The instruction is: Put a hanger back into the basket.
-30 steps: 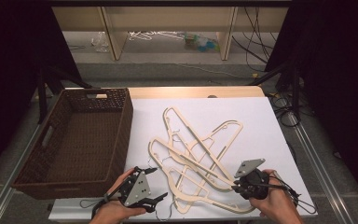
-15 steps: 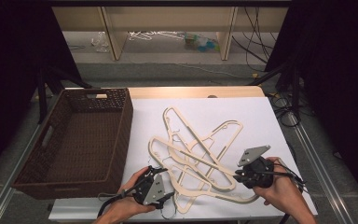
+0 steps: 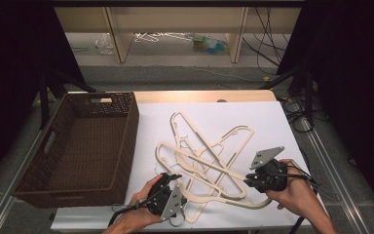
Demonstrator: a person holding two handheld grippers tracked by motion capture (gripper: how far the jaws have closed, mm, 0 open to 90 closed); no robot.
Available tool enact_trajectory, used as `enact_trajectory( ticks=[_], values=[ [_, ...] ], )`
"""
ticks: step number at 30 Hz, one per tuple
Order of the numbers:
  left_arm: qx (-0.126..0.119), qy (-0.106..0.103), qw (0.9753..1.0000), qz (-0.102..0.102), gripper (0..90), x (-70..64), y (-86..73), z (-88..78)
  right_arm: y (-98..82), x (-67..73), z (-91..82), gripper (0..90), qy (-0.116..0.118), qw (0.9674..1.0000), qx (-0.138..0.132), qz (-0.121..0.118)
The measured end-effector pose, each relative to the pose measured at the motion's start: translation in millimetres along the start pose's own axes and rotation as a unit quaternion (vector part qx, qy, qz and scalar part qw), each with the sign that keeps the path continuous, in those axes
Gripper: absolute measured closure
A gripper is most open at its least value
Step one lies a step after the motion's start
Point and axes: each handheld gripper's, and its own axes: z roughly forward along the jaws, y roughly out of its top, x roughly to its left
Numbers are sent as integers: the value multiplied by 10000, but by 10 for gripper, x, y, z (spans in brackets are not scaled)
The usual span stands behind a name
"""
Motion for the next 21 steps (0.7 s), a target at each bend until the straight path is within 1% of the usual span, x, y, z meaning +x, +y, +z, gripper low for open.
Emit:
enact_trajectory(
  ticks=[1,2,3,4,5,6,7,8,9,11,12,13,14,15,17,18,19,20,21],
  values=[
    [-31,-76,9999,64,256,19,-1,-11,-42,-37,16,797,47,9999,17,115],
    [-93,-106,9999,80,266,19,-5,-7,-64,-68,40,797,108,9999,13,87],
    [-93,-106,9999,80,285,19,-5,-7,-64,-68,40,797,108,9999,13,87],
    [-104,-253,9994,201,292,29,-6,-8,-107,-104,105,796,213,9998,35,26],
    [-109,-320,9992,226,302,29,-5,-10,-132,-121,145,795,288,9995,57,62],
    [-150,-359,9989,276,337,28,-1,-12,-156,-139,185,795,355,9993,59,41],
    [-150,-359,9989,276,359,28,-1,-12,-177,-154,212,795,407,9991,80,34],
    [-161,-430,9982,374,361,29,10,-10,-194,-165,241,795,472,9989,51,45],
    [-185,-406,9982,395,374,30,16,-9,-206,-173,258,795,551,9985,44,41],
    [-202,-420,9980,433,402,26,23,0,-218,-170,282,794,608,9981,60,61],
    [-147,-485,9972,540,408,26,28,14,-218,-173,291,794,635,9979,84,43],
    [-172,-574,9968,523,436,20,26,18,-220,-173,299,794,627,9980,93,49],
    [-208,-669,9965,462,488,13,27,19,-224,-180,305,795,603,9981,80,31],
    [-236,-676,9963,475,520,19,35,9,-233,-184,313,795,575,9983,77,54],
    [-328,-698,9958,499,594,32,55,-17,-250,-189,329,796,547,9984,155,57],
    [-396,-701,9957,468,625,33,61,-22,-256,-192,341,796,566,9982,196,44],
    [-370,-796,9948,520,639,43,66,-33,-259,-191,354,796,544,9983,203,8],
    [-390,-790,9944,590,649,51,74,-44,-260,-189,361,796,549,9982,226,-14],
    [-391,-824,9939,614,657,54,83,-51,-263,-186,374,796,553,9982,228,-8]
  ],
)
